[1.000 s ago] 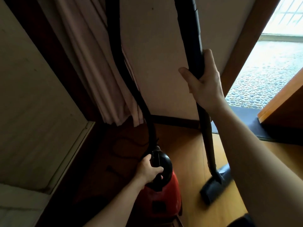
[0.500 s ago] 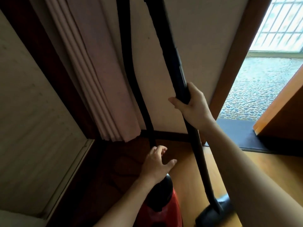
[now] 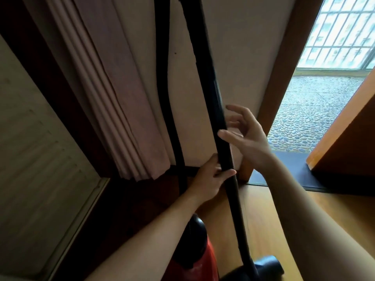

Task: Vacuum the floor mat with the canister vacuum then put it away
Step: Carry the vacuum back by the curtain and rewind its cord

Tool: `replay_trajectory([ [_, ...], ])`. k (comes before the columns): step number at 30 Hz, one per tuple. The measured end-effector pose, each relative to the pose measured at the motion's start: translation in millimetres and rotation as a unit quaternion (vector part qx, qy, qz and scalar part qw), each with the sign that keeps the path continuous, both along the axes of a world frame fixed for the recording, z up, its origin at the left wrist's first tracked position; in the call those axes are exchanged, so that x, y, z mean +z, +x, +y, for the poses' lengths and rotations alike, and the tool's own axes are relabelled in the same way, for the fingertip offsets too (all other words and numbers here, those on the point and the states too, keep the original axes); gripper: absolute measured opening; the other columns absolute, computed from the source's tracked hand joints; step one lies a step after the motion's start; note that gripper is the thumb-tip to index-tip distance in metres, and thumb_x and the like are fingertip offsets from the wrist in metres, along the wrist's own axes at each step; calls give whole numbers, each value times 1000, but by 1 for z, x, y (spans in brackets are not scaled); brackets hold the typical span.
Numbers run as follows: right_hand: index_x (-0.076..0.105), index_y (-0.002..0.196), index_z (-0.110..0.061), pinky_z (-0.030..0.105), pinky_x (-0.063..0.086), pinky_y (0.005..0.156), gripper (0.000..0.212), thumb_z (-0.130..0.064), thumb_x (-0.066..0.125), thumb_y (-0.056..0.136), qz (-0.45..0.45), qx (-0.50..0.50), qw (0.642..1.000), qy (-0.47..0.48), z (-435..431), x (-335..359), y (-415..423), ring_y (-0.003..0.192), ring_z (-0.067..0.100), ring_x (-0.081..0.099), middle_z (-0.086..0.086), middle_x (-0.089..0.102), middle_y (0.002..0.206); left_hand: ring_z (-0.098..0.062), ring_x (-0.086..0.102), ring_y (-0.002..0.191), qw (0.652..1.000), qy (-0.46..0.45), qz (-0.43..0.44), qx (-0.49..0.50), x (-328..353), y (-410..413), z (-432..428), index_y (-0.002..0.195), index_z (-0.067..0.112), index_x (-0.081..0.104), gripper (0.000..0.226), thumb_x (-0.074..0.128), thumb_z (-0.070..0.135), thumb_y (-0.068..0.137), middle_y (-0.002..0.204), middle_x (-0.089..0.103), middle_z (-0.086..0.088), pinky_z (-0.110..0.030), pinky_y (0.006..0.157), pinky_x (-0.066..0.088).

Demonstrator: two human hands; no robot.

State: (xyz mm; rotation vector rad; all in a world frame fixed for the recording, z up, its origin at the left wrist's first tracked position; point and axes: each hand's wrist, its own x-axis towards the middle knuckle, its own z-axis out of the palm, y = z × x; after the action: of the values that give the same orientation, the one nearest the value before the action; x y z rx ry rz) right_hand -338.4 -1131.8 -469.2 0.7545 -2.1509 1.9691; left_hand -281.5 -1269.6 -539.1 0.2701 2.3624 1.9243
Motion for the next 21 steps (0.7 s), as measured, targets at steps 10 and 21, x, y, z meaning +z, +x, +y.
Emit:
replay_trajectory([
  [10,67,110,-13,31,56,81,34,-16,84,81,-205,59,968,133,7,-102,19,84,14,70,8,72,91,-10,67,105,999,-12,52,9,41,-30,-29,124,7,58,33,67,13,93,115,69,-8,-20,89,53],
  [21,57,73,-16,15,46,54,29,-12,85,80,-118,-109,972,170,-12,-100,-5,51,2,54,-4,57,62,-22,53,116,897,-338,-175,222,-86,70,-73,134,23,48,63,63,60,84,122,52,-5,-27,91,42],
])
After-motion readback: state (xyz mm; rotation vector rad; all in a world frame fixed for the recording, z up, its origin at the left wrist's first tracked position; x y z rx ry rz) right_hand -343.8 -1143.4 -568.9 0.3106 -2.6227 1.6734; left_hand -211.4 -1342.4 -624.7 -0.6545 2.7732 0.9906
